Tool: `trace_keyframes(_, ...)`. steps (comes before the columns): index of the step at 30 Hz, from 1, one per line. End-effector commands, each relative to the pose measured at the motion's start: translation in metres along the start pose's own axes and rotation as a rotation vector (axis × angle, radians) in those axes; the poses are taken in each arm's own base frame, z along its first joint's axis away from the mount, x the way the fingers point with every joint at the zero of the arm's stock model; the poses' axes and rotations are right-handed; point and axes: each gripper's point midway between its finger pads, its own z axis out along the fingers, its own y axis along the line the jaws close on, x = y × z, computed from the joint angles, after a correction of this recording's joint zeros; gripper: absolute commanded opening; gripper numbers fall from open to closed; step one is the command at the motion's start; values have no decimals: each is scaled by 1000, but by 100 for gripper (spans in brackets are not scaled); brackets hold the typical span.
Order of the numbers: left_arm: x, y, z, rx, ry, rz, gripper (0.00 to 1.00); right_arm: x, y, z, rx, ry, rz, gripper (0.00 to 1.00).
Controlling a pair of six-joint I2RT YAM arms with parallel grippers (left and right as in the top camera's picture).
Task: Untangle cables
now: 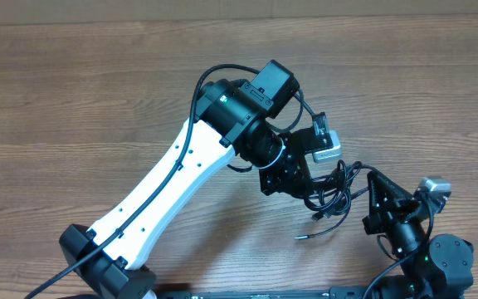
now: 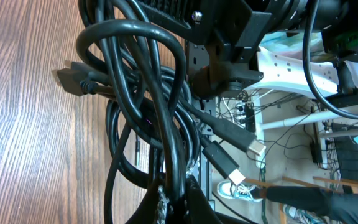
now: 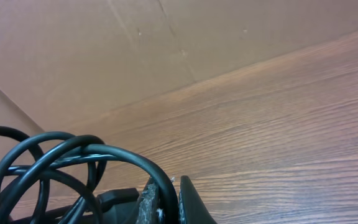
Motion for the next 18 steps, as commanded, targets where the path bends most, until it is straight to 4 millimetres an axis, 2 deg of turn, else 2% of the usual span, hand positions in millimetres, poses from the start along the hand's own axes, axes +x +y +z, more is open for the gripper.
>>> trace_keyframes(1,4,-5,-11,-17,-1,7,4,-15,-25,-3,145,-75,-19,4)
trace_keyframes(5,7,-7,-11,-10,9,-5,4,-15,-25,-3,147,-70,-88,4)
trace_keyframes(13,17,-14,-11,15,47,-11,4,-15,-23,-3,138,-67,-117,6)
trace_keyframes(18,17,-14,-11,17,49,9,4,-10,3,-1,-9,-38,-218,5)
